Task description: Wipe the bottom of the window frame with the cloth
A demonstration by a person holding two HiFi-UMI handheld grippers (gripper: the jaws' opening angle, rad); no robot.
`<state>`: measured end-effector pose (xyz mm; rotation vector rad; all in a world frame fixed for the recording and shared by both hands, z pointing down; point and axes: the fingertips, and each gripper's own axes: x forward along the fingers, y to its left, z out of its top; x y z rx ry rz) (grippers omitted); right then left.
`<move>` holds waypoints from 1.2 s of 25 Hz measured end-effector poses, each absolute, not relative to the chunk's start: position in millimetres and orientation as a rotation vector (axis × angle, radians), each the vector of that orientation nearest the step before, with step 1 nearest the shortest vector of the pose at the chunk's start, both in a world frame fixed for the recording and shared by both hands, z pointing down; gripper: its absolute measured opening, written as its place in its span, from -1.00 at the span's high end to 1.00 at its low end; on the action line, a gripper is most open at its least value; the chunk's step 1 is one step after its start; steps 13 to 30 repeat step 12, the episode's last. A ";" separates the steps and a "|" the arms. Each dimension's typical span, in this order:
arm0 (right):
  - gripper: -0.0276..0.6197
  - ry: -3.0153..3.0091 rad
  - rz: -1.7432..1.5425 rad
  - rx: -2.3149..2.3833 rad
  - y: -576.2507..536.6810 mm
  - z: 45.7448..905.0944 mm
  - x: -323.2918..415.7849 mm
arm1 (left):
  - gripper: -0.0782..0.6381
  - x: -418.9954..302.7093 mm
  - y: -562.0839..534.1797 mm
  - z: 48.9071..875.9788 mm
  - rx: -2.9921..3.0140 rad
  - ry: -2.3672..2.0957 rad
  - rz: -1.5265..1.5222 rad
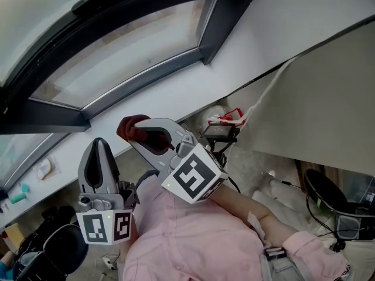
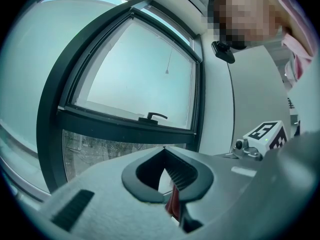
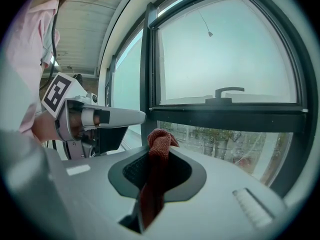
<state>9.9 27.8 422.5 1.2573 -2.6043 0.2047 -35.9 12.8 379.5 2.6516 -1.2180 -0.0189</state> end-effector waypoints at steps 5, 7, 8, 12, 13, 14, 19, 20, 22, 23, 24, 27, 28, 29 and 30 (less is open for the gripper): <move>0.74 -2.607 0.187 1.262 28.7 420.6 10.4 | 0.78 -35.2 13.4 379.1 2.652 -1.221 -0.024; 0.74 -2.606 0.176 1.254 29.7 420.9 9.8 | 0.78 -34.9 14.1 379.3 2.651 -1.221 -0.023; 0.74 -2.606 0.174 1.250 30.2 421.3 9.6 | 0.78 -34.8 14.6 379.3 2.650 -1.221 -0.023; 0.74 -2.600 0.170 1.244 32.2 422.5 10.2 | 0.78 -33.7 16.6 379.3 2.650 -1.220 -0.024; 0.74 -2.600 0.170 1.244 32.2 422.5 10.2 | 0.78 -33.7 16.6 379.3 2.650 -1.220 -0.024; 0.74 -2.600 0.170 1.244 32.2 422.5 10.2 | 0.78 -33.7 16.6 379.3 2.650 -1.220 -0.024; 0.74 -2.600 0.170 1.244 32.2 422.5 10.2 | 0.78 -33.7 16.6 379.3 2.650 -1.220 -0.024; 0.74 -2.600 0.170 1.244 32.2 422.5 10.2 | 0.78 -33.7 16.6 379.3 2.650 -1.220 -0.024; 0.74 -2.600 0.170 1.244 32.2 422.5 10.2 | 0.78 -33.7 16.6 379.3 2.650 -1.220 -0.024; 0.74 -2.600 0.170 1.244 32.2 422.5 10.2 | 0.78 -33.7 16.6 379.3 2.650 -1.220 -0.024; 0.74 -2.600 0.170 1.244 32.2 422.5 10.2 | 0.78 -33.7 16.6 379.3 2.650 -1.220 -0.024; 0.74 -2.600 0.170 1.244 32.2 422.5 10.2 | 0.78 -33.7 16.6 379.3 2.650 -1.220 -0.024; 0.74 -2.600 0.170 1.244 32.2 422.5 10.2 | 0.78 -33.7 16.6 379.3 2.650 -1.220 -0.024; 0.74 -2.600 0.170 1.244 32.2 422.5 10.2 | 0.78 -33.7 16.6 379.3 2.650 -1.220 -0.024; 0.74 -2.600 0.170 1.244 32.2 422.5 10.2 | 0.78 -33.7 16.6 379.3 2.650 -1.220 -0.024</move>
